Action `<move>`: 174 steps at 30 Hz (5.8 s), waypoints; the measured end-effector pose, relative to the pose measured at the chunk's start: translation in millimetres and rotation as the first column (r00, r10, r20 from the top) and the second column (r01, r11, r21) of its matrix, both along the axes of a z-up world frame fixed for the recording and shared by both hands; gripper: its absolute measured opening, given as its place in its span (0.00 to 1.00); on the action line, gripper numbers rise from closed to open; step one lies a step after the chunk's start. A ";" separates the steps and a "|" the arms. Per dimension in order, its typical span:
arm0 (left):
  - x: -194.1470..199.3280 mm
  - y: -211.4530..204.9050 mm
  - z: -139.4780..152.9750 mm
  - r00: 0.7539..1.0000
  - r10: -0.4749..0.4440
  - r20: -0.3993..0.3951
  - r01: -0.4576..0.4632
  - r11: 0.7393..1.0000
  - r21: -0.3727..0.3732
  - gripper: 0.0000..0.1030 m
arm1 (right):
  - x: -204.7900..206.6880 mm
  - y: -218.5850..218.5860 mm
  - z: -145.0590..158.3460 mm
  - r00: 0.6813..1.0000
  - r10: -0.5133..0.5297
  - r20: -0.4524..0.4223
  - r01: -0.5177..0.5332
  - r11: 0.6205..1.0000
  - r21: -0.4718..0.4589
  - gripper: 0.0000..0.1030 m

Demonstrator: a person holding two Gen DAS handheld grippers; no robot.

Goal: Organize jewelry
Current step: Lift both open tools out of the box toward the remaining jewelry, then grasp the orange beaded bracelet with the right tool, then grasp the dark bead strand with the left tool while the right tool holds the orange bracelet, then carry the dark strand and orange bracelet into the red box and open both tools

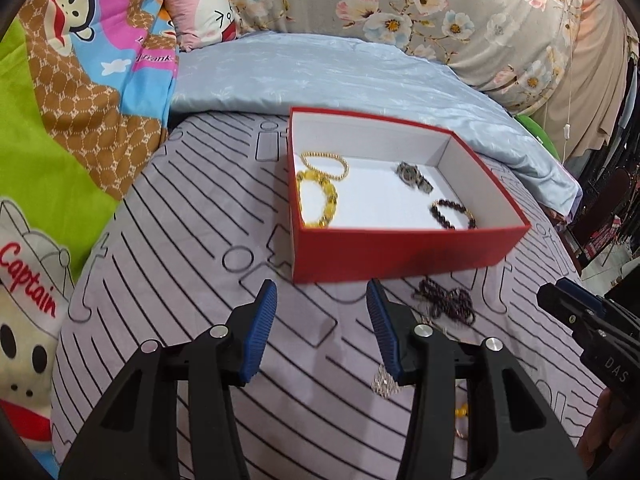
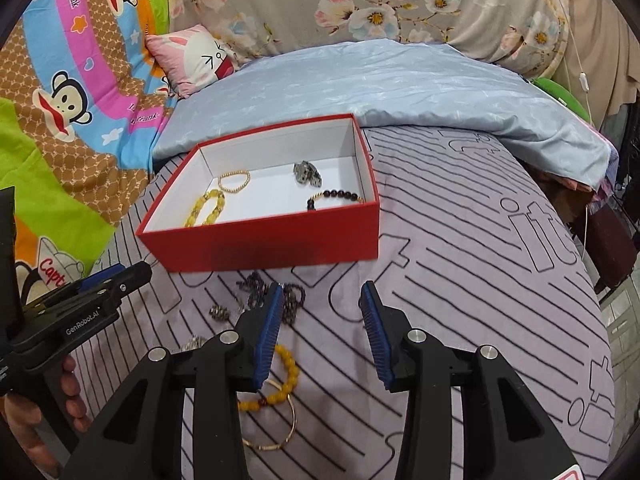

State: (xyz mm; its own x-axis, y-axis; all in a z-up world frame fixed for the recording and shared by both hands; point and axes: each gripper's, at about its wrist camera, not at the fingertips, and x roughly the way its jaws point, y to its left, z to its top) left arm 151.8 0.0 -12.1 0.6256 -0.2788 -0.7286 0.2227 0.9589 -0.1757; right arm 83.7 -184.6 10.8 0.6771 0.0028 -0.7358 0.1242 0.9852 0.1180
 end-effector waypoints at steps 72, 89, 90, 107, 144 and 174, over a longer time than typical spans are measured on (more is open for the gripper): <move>0.4 -99.5 -19.1 0.983 -0.169 -0.079 0.163 0.984 -0.072 0.44 | -43.4 -31.9 -40.0 0.992 -0.071 -0.104 0.076 0.996 0.049 0.06; 14.3 -119.2 -38.1 0.982 -0.160 -0.104 0.159 0.987 -0.015 0.15 | -41.6 -37.8 -43.3 0.993 -0.064 -0.095 0.074 0.992 0.101 0.06; 14.4 -119.1 -38.1 0.981 -0.162 -0.104 0.161 0.987 -0.018 0.14 | -41.8 -37.0 -43.0 0.994 -0.064 -0.094 0.073 0.992 0.100 0.06; -10.4 -96.8 2.9 0.976 -0.216 -0.029 0.212 0.972 -0.104 0.06 | -44.4 -34.9 -23.6 0.997 -0.061 -0.047 0.066 0.992 0.105 0.06; 55.5 -49.2 73.1 0.983 -0.151 0.102 0.162 0.980 -0.117 0.06 | 77.2 2.9 69.8 0.982 0.105 0.157 -0.120 0.989 0.087 0.06; 123.0 -72.1 10.8 0.986 -0.168 -0.010 0.167 0.982 -0.094 0.07 | 171.3 3.8 -3.0 0.988 0.150 0.030 -0.153 0.981 0.123 0.07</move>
State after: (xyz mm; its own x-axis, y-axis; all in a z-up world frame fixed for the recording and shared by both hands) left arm 274.8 -72.1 -1.2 0.5513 -0.4451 -0.7057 0.3746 0.8878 -0.2673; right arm 255.0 -180.8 7.8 0.6766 0.1970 -0.7095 -0.0290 0.9699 0.2416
